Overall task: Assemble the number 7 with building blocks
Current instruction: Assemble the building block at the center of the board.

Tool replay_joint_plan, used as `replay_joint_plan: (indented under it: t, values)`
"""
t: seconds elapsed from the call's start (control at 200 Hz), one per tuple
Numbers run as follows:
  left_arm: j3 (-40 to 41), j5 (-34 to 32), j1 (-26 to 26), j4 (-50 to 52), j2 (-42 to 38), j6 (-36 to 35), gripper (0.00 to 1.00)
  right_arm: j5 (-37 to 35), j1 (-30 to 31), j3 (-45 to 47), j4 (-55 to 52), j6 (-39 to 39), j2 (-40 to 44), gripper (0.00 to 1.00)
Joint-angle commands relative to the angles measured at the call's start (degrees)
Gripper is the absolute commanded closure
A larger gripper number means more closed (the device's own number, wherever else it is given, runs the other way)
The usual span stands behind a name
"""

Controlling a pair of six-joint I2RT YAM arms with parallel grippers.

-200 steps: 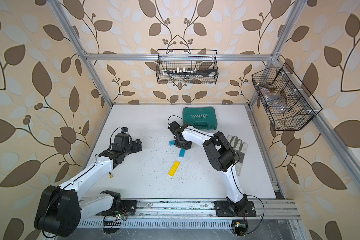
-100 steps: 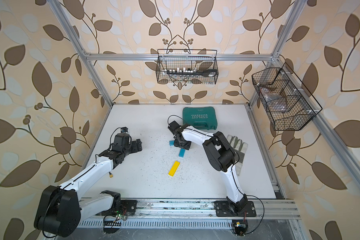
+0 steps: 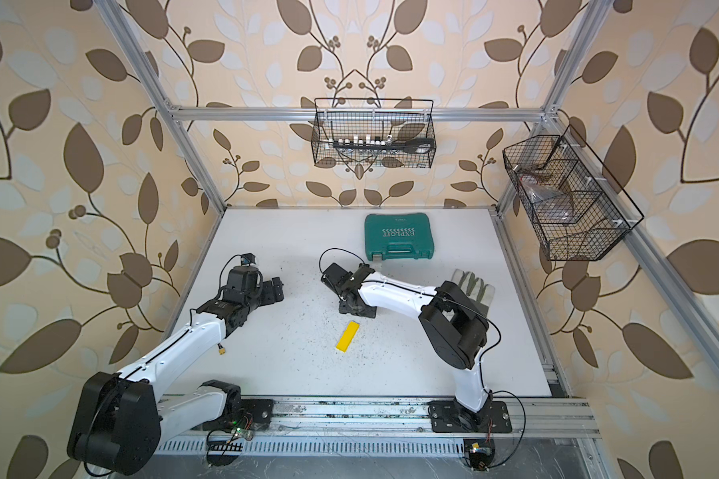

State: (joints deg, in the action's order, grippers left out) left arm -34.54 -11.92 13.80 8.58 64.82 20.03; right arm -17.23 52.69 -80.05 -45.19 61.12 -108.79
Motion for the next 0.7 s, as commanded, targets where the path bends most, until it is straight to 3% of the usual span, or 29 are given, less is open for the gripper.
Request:
replay_joint_plan:
  t: [0.0, 0.18, 0.54, 0.695]
  values:
    - [0.22, -0.3, -0.79, -0.67, -1.38, 0.55, 0.06, -4.85, 5.73, 3.08, -2.9, 5.41, 2.13, 0.37]
    - [0.24, -0.21, -0.79, -0.67, -1.27, 0.53, 0.06, -4.43, 11.22, 7.88, 3.27, 10.51, 1.65, 0.37]
    - [0.18, -0.03, -0.79, -0.71, -1.1, 0.53, 0.06, -4.85, 11.74, 6.8, 5.7, 10.7, -2.58, 0.38]
    - [0.18, -0.04, -0.79, -0.71, -1.18, 0.51, 0.06, -5.44, 11.64, 7.06, 5.15, 10.94, -3.31, 0.46]
